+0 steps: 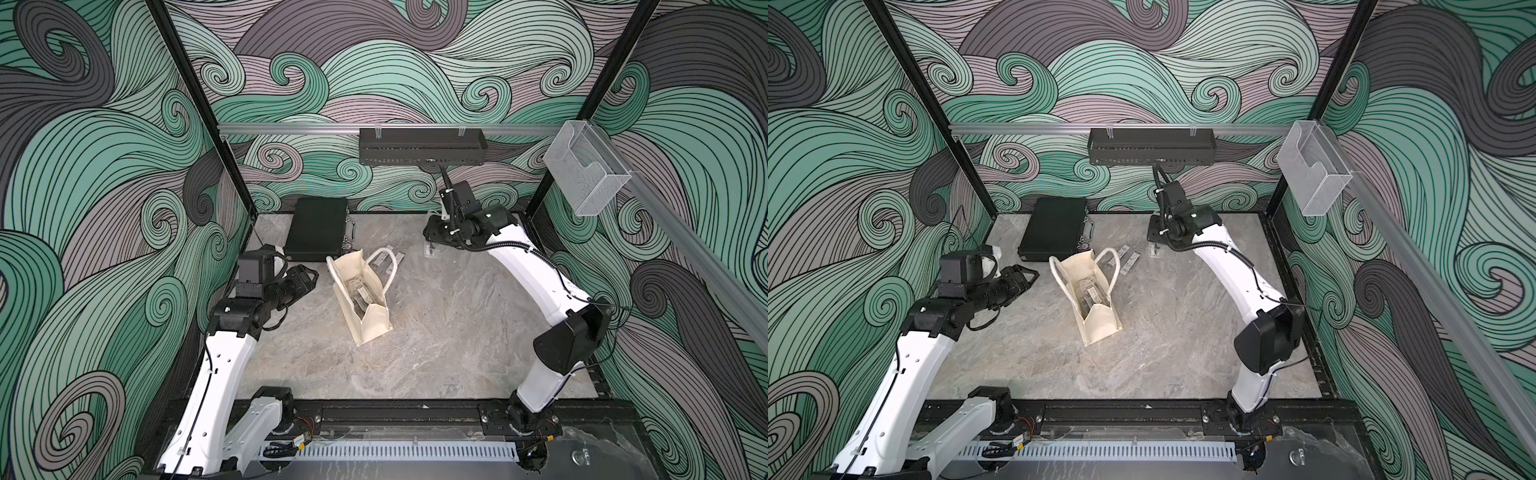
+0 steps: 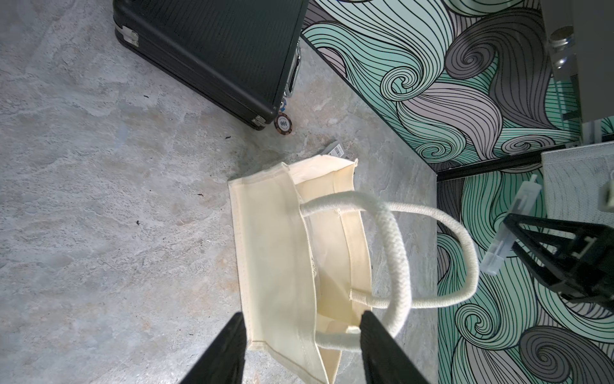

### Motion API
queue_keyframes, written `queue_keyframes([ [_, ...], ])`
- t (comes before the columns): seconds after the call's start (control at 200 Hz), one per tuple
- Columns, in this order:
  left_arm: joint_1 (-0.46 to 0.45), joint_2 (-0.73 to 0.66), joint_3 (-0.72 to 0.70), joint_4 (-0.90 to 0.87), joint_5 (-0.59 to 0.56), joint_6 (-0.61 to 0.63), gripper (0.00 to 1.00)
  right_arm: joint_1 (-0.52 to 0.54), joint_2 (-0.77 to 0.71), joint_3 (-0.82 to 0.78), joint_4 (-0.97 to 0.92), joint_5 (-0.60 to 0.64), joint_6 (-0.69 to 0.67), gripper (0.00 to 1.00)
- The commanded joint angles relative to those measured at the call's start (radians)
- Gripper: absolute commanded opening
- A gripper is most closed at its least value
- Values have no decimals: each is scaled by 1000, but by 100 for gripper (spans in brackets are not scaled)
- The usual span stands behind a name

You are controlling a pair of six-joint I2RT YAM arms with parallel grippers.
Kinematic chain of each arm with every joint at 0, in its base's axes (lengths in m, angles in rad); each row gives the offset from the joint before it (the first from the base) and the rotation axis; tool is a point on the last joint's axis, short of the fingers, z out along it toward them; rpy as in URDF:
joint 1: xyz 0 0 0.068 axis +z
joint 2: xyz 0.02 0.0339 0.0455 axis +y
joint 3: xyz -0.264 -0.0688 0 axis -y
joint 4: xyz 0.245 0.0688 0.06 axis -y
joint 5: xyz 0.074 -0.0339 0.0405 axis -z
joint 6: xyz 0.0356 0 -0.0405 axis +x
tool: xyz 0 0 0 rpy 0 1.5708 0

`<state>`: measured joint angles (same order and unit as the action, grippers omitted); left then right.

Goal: Put the compass set into the canvas bag
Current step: Pick up the compass set at the center of the board, then place the compass set in the canvas bag.

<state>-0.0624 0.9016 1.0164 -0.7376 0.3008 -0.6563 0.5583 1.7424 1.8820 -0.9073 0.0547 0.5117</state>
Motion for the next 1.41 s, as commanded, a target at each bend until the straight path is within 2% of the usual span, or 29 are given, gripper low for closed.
queue_keyframes([
  [0.0,-22,2,25,39,17,-15,57,123,-7,63,4,26,-87,41],
  [0.195,-46,-1,27,46,0,-20,57,302,103,192,-40,50,-99,41],
  [0.365,-56,-12,25,37,-14,-19,57,365,241,295,-108,84,-130,42],
  [0.52,-58,-28,9,39,-19,-29,57,374,356,369,-170,75,-122,43],
  [0.986,-65,-40,-9,36,-24,-32,57,377,534,390,-243,46,-64,44],
  [1.156,-71,-46,-7,30,-29,-34,57,381,601,486,-323,71,-45,45],
  [1.401,-89,-26,14,15,-31,-16,57,385,541,533,-350,46,-39,65],
])
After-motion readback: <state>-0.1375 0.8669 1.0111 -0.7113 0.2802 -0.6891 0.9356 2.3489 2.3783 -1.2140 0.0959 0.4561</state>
